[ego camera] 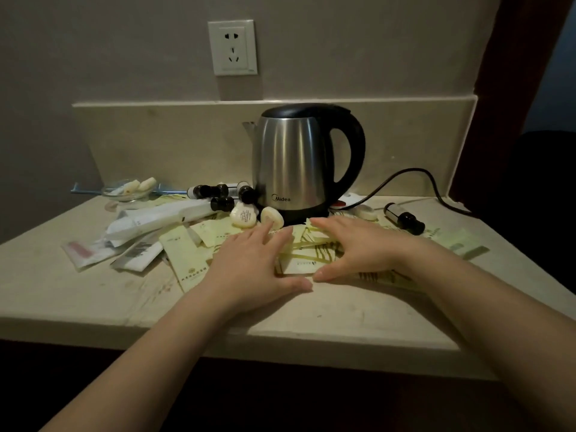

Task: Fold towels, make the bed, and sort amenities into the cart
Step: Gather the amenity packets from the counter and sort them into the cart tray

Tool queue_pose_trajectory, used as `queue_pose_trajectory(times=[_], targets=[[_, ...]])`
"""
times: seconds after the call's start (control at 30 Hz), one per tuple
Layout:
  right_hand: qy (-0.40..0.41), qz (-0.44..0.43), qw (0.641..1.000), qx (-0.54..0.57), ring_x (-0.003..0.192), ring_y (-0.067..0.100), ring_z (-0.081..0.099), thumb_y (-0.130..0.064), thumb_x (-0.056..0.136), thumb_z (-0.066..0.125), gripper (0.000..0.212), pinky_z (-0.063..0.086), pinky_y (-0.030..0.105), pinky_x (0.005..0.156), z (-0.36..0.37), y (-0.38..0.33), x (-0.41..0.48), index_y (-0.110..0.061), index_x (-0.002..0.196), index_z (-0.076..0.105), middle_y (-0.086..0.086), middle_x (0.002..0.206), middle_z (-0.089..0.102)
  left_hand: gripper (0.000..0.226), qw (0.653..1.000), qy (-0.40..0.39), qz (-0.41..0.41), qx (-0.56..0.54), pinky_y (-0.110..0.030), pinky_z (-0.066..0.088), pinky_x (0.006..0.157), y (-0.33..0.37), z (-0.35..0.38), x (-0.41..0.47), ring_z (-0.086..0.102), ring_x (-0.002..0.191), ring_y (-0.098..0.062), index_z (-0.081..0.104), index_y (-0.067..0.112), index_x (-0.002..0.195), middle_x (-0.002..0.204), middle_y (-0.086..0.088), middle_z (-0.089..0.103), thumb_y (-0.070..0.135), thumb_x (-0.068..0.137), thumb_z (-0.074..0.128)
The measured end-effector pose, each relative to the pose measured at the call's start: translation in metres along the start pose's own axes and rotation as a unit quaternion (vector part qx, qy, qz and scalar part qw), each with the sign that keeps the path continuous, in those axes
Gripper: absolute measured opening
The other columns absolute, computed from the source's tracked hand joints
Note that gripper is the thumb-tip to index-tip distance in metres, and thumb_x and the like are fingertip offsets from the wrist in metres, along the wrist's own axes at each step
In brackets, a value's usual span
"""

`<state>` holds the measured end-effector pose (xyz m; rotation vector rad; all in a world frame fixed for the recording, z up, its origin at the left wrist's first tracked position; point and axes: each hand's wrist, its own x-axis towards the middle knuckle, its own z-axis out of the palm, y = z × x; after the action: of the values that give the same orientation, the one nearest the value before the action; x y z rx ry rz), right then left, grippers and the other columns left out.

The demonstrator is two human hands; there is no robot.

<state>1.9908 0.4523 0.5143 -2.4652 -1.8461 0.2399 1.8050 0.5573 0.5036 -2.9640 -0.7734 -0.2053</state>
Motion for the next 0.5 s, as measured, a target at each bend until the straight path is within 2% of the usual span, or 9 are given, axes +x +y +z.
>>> queue_pose_trajectory(times=[0.07,0.13,0.23,0.33,0.5], targets=[[0.018,-0.023,1.0,0.003,0.143,0.018,0.018,-0.078,0.071,0.055,0.099,0.023,0.044,0.114,0.001,0.001,0.004,-0.043,0.148,0.004,-0.01,0.158,0.015,0.105,1.0,-0.019,-0.009,0.023,-0.043,0.026,0.112,-0.002,0.002,0.01,0.024,0.142,-0.025,0.007,0.038,0.15,0.16,-0.003,0.01,0.092,0.061,0.019],[0.043,-0.05,0.998,-0.003,0.136,0.016,0.03,-0.071,0.077,0.054,0.09,0.032,0.038,0.11,0.0,0.0,0.007,-0.04,0.149,0.011,-0.007,0.153,0.027,0.104,0.999,-0.013,-0.008,0.04,-0.042,0.034,0.107,-0.003,0.003,0.017,0.033,0.135,-0.025,0.012,0.037,0.149,0.155,-0.002,0.026,0.092,0.061,0.016],[0.092,-0.092,0.99,-0.05,0.116,0.015,0.047,-0.059,0.083,0.053,0.076,0.045,0.034,0.095,0.001,-0.007,0.012,-0.037,0.147,0.018,-0.003,0.136,0.045,0.09,0.999,0.011,-0.003,0.032,-0.036,0.04,0.097,-0.004,0.005,0.024,0.042,0.121,-0.02,0.023,0.034,0.147,0.141,0.0,0.042,0.085,0.073,0.029],[0.125,-0.113,0.983,-0.073,0.102,0.014,0.053,-0.048,0.085,0.054,0.068,0.05,0.033,0.086,0.003,-0.015,0.017,-0.035,0.144,0.022,-0.002,0.122,0.052,0.079,1.0,0.024,0.004,0.0,-0.036,0.043,0.095,-0.003,0.006,0.025,0.046,0.115,-0.017,0.029,0.034,0.144,0.135,0.001,0.045,0.078,0.079,0.036],[0.161,-0.128,0.976,-0.071,0.1,0.016,0.057,-0.038,0.089,0.057,0.057,0.051,0.036,0.084,0.0,-0.019,0.018,-0.04,0.137,0.027,-0.005,0.117,0.057,0.065,0.997,0.074,0.014,-0.018,-0.035,0.044,0.091,-0.003,0.012,0.024,0.052,0.108,-0.016,0.035,0.032,0.137,0.126,0.004,0.055,0.07,0.084,0.041]])
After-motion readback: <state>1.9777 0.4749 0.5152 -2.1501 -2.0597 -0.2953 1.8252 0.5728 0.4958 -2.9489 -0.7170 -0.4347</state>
